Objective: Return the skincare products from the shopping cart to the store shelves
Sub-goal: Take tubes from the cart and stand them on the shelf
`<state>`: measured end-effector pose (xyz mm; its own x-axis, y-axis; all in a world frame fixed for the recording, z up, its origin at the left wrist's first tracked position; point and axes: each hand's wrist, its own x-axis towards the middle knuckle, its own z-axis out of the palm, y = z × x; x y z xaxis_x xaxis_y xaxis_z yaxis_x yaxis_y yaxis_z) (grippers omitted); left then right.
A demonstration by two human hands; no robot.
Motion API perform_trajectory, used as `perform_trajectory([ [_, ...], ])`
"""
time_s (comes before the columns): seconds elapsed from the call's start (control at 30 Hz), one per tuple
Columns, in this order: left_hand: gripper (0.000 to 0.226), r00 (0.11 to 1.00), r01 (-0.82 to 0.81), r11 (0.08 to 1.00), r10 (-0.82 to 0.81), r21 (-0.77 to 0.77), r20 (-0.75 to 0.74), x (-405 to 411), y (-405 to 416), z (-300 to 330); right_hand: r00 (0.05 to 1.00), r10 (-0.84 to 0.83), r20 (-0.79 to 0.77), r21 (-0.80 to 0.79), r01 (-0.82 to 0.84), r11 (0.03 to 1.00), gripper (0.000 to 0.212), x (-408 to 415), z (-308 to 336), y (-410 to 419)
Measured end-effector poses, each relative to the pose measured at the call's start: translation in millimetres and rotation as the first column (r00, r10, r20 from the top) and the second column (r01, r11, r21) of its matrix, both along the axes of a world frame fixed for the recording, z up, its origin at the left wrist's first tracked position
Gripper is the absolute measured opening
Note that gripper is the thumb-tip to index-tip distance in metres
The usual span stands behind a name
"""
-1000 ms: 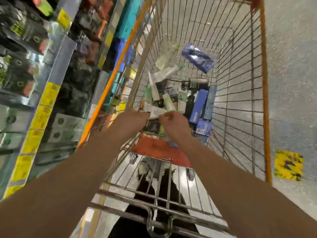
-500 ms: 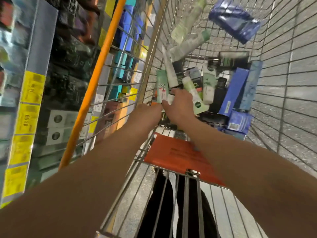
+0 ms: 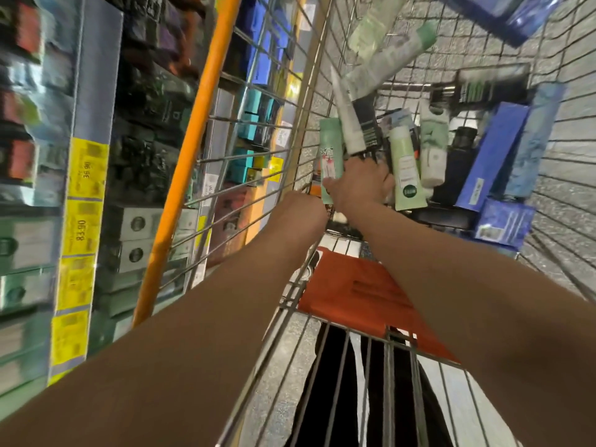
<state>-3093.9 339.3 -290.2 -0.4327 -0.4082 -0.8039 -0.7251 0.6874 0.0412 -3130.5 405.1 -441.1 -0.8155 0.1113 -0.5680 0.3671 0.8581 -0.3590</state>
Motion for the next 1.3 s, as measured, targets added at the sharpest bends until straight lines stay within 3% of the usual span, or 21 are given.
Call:
perform_trajectory([
  [0.17,0.037,0.998,-0.004,1.000,0.005,0.018,-0.064,-2,2,21,0.998,-0.053,0.017,-0.167,0.055,0.984,0.036,2,13,14],
  [0.27,0.036,0.950,-0.242,0.958,0.267,0.155,-0.165,-1,6,35,0.997,-0.079,0.010,-0.255,0.079,0.964,0.026,9,33,25],
  [0.47,0.040,0.924,-0.217,0.949,0.275,0.229,-0.265,9,17,64,0.951,-0.307,-0.039,-0.481,0.251,0.840,0.025,22,94,43],
  [0.57,0.044,0.920,-0.166,0.953,0.243,0.255,-0.308,14,20,88,0.933,-0.352,-0.072,-0.534,0.262,0.804,0.017,30,130,55],
  [0.8,0.047,0.834,-0.024,0.944,0.200,0.328,-0.515,24,22,166,0.953,-0.220,-0.210,-0.548,0.071,0.833,0.014,41,227,74],
  [1.03,0.058,0.747,0.130,0.910,0.171,0.393,-0.643,49,13,228,0.898,-0.264,-0.351,-0.610,-0.006,0.792,0.031,52,341,80],
  [1.17,0.054,0.627,0.190,0.915,0.165,0.355,-0.761,67,-4,276,0.850,-0.274,-0.450,-0.651,-0.102,0.752,0.014,51,409,65],
  [1.3,0.036,0.508,0.175,0.892,0.281,0.418,-0.814,87,-27,331,0.803,-0.131,-0.581,-0.597,-0.311,0.740,0.018,59,473,40],
])
